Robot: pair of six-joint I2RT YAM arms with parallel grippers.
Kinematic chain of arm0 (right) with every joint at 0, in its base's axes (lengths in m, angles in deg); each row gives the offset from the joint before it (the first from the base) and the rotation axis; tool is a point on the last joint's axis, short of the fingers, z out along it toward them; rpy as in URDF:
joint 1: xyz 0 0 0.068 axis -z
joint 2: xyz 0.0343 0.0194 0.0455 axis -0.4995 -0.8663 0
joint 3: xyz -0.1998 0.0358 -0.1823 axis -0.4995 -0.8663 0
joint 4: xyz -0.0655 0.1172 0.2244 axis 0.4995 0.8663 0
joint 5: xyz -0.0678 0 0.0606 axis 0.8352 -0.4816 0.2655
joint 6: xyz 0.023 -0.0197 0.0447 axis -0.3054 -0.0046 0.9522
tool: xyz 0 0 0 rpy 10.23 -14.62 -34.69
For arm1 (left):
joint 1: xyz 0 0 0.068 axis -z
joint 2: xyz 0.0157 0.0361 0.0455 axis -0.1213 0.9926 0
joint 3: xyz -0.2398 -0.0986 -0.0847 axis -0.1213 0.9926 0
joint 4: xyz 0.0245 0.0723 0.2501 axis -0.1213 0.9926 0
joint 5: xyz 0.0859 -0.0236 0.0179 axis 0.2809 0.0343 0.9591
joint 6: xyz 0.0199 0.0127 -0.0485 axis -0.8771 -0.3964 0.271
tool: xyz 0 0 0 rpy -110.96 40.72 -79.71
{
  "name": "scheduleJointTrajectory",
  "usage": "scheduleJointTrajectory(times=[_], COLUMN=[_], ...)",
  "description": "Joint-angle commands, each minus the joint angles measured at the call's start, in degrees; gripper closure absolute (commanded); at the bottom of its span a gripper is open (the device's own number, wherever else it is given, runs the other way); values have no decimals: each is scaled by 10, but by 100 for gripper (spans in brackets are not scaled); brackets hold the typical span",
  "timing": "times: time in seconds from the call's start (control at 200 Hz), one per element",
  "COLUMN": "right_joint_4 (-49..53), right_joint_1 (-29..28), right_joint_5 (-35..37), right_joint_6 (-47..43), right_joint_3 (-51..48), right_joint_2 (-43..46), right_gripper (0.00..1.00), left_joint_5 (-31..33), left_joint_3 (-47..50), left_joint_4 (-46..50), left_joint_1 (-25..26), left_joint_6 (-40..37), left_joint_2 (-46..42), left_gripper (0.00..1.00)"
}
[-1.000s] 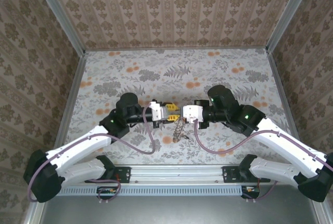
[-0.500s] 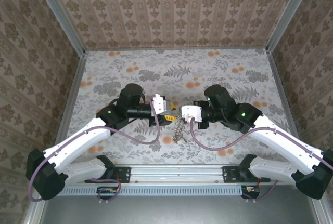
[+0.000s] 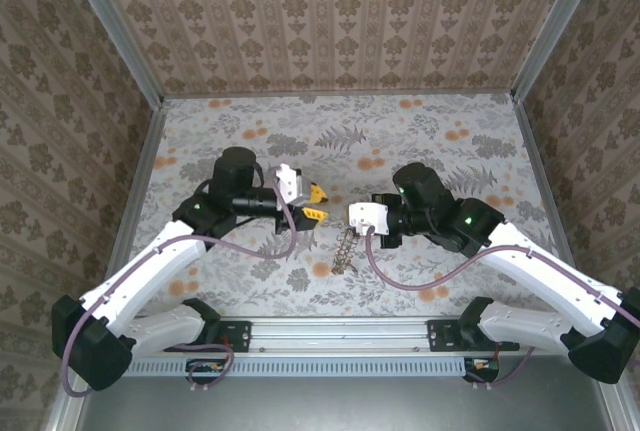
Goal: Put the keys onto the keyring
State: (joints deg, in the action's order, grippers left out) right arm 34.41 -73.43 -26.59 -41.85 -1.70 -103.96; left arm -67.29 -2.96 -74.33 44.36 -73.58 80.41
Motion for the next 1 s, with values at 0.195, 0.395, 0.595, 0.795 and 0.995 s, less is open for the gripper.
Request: scheduleJointTrajectory(times=[0.195,0.395,0.595,0.795,0.995], right_joint_4=[-33,-42,-48,-50,-52], right_joint_1=[-7,-8,-7,-6,-5], right_joint_5=[-26,-32,-31,-32,-33], right_joint_6=[-6,2,10,14,17], right_joint_3=[13,12,9,7,5], right_joint_2=[12,16,21,20,21], right_gripper=[100,100,100,100,100], left_joint_5=[47,50,52,35,12], left_joint_3=[-47,-72,-87,-88,-70], left_joint_4=[12,52,98,109,108], left_joint_1=[59,79,85,89,88], left_joint_6=[4,-22,-54,-67,-83], left_joint_2=[45,74,86,82,63], left_gripper=[71,78,83,74,67])
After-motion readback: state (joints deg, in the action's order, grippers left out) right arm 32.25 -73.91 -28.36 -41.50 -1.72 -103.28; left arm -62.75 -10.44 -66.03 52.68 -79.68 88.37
